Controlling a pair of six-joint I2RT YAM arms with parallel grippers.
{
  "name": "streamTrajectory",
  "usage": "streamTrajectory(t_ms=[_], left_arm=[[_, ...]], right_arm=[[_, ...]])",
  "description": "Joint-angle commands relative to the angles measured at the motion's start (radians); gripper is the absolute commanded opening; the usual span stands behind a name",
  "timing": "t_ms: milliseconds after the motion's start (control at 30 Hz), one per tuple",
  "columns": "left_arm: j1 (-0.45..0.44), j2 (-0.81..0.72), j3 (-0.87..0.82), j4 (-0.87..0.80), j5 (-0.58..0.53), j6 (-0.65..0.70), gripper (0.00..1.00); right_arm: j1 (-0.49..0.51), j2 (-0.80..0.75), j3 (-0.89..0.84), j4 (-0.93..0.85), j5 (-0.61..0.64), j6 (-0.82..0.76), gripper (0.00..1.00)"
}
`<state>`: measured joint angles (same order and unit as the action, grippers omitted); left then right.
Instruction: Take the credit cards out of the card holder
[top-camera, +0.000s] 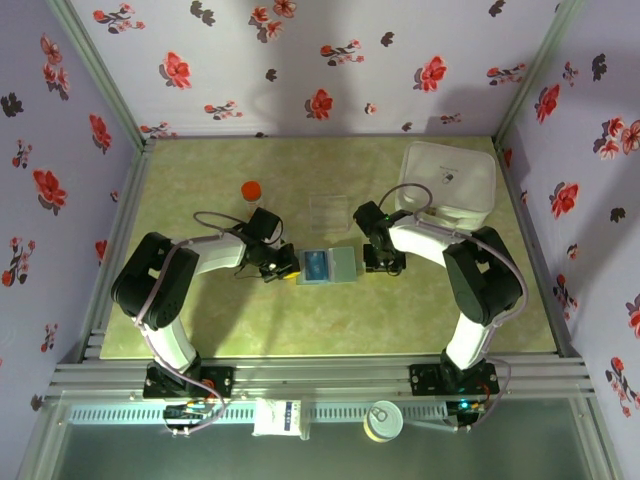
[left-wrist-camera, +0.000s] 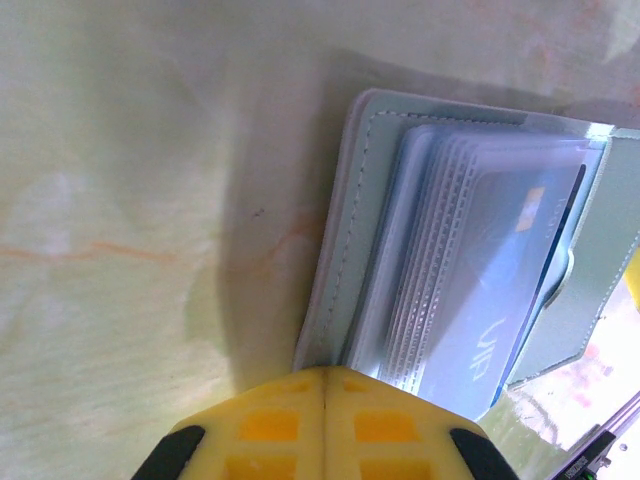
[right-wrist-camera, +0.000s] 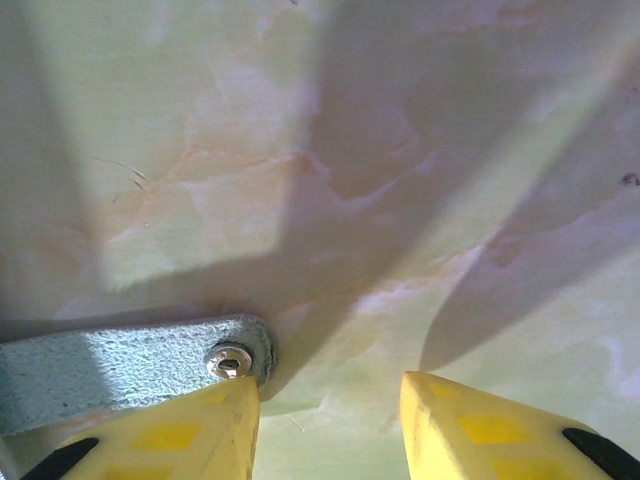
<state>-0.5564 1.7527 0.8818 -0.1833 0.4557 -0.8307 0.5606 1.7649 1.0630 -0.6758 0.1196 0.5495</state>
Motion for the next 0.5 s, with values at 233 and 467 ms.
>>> streamTrajectory(t_ms=[233,467], left_arm=[[-0.005,0.039,-0.008,-0.089,-0.051,0.021,0.0],[-0.005,0.002,0.027,-0.098,-0.034,0.018,0.0]], right_arm=[[-0.008,-0.062,0.002,-0.088,0.047,0.008,0.44],[0.002,-0.155,0.018,-0.112,-0.023,0.022,0.44]])
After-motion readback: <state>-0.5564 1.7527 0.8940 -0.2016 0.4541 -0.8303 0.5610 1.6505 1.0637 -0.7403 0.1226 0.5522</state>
